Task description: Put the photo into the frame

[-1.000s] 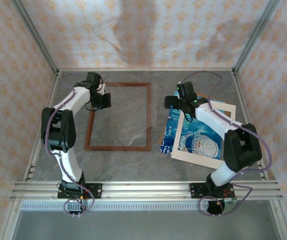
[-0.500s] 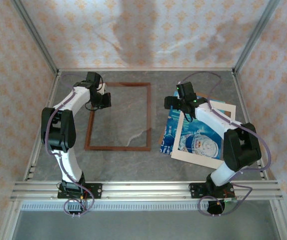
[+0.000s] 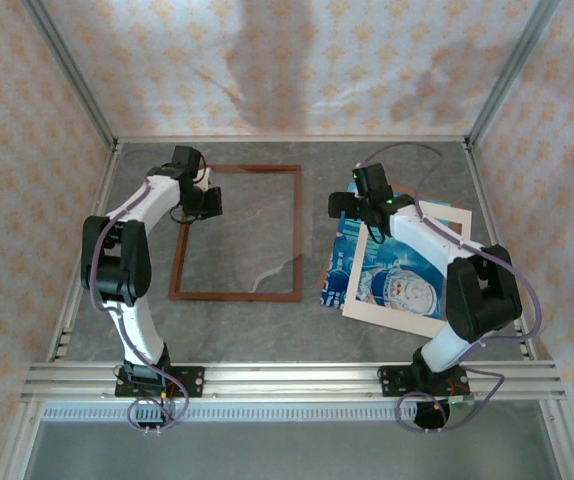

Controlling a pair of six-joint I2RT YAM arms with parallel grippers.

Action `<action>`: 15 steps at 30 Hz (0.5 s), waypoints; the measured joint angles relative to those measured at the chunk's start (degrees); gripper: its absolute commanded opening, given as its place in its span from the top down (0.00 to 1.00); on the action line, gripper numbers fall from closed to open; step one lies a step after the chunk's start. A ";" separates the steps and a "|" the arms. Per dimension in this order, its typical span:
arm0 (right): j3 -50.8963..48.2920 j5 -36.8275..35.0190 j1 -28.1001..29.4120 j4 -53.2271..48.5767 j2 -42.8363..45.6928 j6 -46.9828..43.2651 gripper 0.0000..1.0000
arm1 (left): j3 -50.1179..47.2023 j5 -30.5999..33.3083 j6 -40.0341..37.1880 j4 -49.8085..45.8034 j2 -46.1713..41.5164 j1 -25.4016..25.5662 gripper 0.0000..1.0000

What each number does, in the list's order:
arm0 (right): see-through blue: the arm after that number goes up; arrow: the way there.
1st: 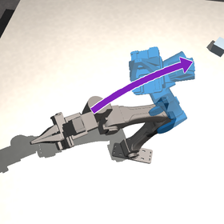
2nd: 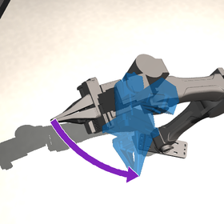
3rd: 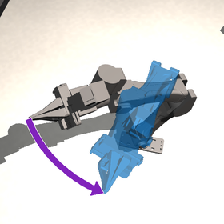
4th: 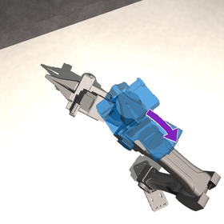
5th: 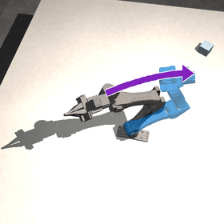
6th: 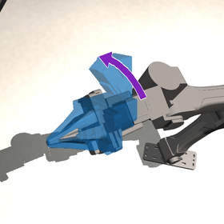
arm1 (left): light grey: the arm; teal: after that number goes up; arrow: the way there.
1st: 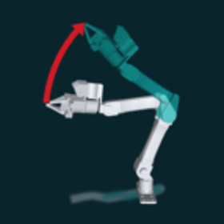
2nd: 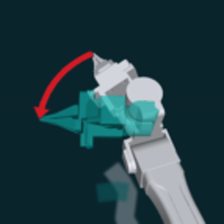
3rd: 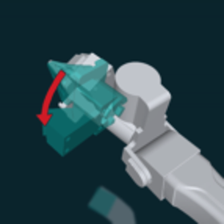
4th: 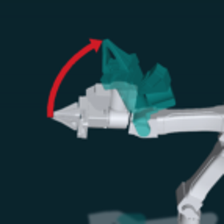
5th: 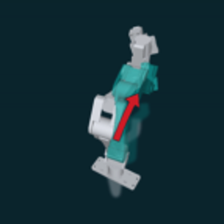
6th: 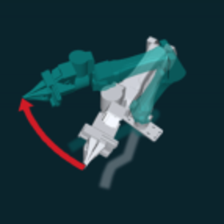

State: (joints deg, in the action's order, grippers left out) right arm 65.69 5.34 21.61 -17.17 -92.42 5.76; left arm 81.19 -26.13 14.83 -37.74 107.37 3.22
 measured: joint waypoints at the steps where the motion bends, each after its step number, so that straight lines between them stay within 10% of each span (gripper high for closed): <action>1: 0.09 0.00 0.00 -0.02 -0.04 0.02 0.03 | -0.28 0.00 0.00 0.15 -0.28 -0.02 1.00; 15: 0.70 -0.74 0.00 -0.44 -0.81 -0.26 0.03 | -2.62 -1.51 -1.31 2.95 -1.92 -0.66 1.00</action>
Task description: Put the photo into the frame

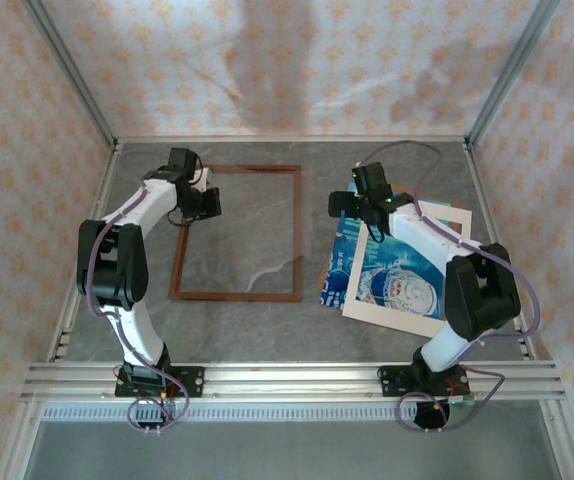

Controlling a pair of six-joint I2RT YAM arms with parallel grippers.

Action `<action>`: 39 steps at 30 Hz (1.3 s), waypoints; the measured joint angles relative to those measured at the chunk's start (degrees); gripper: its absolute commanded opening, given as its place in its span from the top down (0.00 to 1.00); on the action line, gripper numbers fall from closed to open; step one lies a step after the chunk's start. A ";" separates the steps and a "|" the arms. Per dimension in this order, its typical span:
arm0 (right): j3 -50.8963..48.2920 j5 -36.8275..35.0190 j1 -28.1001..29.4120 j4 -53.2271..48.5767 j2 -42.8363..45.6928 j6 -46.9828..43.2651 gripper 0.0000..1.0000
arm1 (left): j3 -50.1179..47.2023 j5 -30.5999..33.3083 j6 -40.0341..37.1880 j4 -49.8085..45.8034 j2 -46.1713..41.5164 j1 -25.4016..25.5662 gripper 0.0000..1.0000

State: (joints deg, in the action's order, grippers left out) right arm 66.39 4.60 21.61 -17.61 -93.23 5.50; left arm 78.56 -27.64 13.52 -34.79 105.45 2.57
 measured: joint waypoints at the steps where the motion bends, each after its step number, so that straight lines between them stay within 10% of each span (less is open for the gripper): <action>1: 0.00 -0.11 0.00 -0.02 -0.07 -0.04 0.03 | 0.00 0.00 -0.02 0.07 0.00 0.00 1.00; 39: 0.04 -0.31 0.00 -0.61 -1.14 -0.39 0.03 | -6.43 -4.24 2.86 10.10 -2.86 -0.28 1.00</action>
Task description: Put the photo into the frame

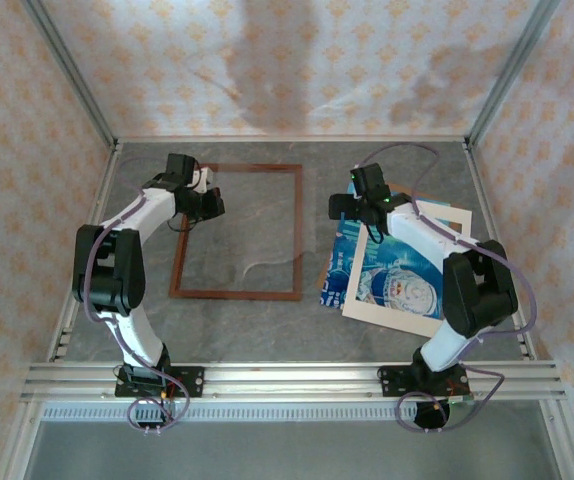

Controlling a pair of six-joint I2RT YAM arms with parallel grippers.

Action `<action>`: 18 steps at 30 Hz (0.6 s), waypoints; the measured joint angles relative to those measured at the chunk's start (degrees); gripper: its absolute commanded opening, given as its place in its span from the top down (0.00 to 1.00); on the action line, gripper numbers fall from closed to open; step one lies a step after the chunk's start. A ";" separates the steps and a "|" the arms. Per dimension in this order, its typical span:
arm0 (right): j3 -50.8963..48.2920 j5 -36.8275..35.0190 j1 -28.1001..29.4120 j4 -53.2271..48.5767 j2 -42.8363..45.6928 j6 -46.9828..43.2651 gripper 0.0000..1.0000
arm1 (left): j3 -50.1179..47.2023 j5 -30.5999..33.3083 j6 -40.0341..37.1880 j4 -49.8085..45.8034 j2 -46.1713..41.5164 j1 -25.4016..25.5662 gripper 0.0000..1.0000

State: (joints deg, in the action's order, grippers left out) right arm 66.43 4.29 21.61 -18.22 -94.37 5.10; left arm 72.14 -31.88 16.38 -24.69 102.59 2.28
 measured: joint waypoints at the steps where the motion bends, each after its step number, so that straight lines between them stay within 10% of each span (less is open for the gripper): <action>1: 0.00 0.00 0.00 0.00 0.00 0.00 0.03 | 0.02 0.02 -0.02 -0.02 0.00 -0.04 1.00; 18: 0.00 0.00 0.00 0.00 0.00 -0.02 0.03 | 1.11 4.66 -3.08 -2.29 0.68 -0.09 1.00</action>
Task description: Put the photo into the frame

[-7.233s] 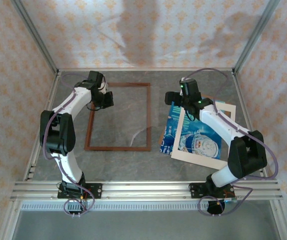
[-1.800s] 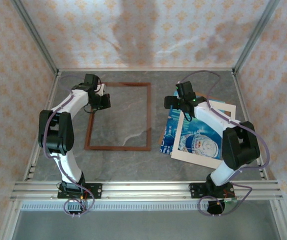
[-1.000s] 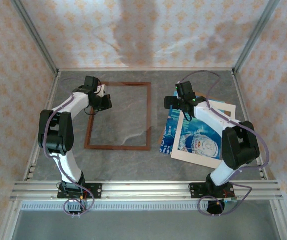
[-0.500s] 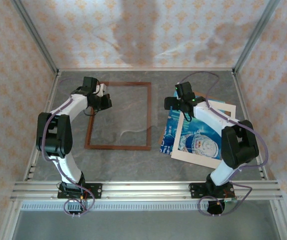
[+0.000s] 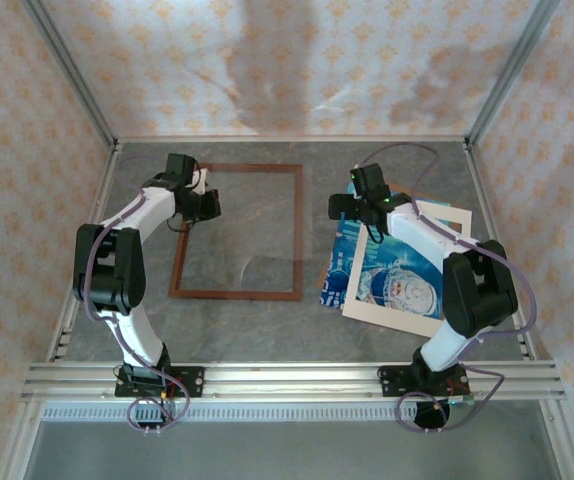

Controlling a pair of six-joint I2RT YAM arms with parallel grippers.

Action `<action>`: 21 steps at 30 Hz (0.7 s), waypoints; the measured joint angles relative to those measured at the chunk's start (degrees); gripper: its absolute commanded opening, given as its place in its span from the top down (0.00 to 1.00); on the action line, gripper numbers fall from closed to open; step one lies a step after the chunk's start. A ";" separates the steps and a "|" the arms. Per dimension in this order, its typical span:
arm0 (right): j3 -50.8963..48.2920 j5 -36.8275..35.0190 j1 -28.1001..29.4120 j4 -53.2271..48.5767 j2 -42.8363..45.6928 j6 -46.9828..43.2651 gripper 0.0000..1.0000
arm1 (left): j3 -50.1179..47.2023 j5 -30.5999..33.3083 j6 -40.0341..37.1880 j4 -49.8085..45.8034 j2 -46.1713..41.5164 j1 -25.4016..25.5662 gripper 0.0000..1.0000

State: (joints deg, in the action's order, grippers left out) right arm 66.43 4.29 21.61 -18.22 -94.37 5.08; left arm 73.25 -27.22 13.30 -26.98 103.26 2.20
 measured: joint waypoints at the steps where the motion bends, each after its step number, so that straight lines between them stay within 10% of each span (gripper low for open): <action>1: 0.00 0.00 0.00 0.00 0.00 0.00 0.03 | 0.13 0.50 -0.26 -0.11 0.02 0.00 1.00; 21: 0.00 -0.02 0.00 0.00 0.00 -0.22 0.03 | 3.85 5.44 -4.46 -5.81 1.27 -0.13 1.00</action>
State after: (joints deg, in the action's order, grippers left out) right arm 66.43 4.27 21.61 -18.22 -94.37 4.86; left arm 77.10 -21.78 8.84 -32.80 104.53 2.07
